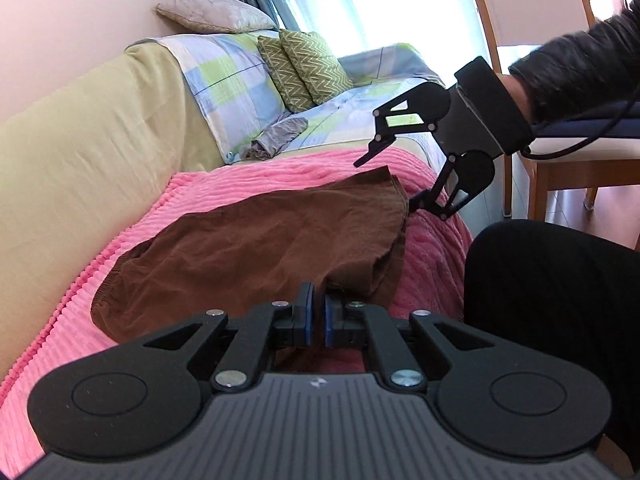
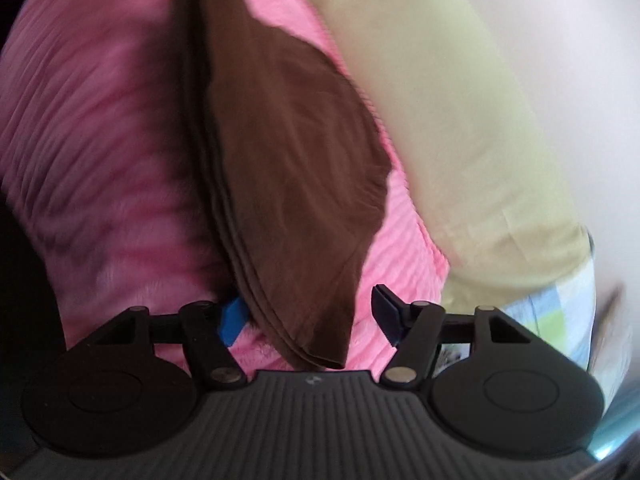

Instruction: Fold clothes

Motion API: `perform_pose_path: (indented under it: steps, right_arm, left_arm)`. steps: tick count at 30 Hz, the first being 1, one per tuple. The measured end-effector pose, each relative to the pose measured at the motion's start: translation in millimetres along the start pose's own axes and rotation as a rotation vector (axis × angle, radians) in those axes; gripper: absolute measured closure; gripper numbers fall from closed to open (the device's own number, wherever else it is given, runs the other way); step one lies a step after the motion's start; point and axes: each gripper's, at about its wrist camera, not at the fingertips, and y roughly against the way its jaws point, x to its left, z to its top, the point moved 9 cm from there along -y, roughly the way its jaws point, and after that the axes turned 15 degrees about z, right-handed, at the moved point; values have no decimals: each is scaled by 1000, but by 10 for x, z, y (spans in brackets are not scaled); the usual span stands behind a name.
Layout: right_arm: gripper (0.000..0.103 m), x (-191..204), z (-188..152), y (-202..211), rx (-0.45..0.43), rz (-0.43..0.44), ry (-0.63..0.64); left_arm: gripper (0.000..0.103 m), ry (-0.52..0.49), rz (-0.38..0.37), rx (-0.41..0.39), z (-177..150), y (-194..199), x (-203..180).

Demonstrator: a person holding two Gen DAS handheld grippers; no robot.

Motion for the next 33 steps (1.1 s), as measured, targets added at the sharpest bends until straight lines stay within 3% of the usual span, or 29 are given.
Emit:
perform_pose_path:
  steps: [1,2,3,8,13,18,23,26,28,33]
  right_arm:
    - [69,25,-4,-23,4,1,40]
    - [89,34,6,-30,9,1,47]
    - [101,45,25,-31,13,-2,50]
    - [101,-83,143,123,39,5,-81]
    - [101,-124,710,655,-2,83,-137]
    - [101,308,1441,1093,-55,187,-65]
    - [101,815,1710,1129,-30,292,-59]
    - [101,989,1764,1176,25,334,-36]
    - [101,884,1745,1282,47,334,-30]
    - [101,-15,1784,1350,46,327,-77]
  left_arm:
    - [99,1,5,1,-3,-37,-8]
    - [99,6,10,4,0,-76,-16]
    - [100,9,15,9,-1,-93,-23]
    - [101,-1,55,-7,33,82,155]
    - [101,-46,116,-31,-24,642,565]
    - [101,-67,130,31,-373,1300,753]
    - [101,-53,87,105,-811,1540,531]
    - [101,-33,70,95,-829,1521,470]
    - [101,11,69,76,-728,1478,584]
    - [101,163,87,61,-349,1116,1238]
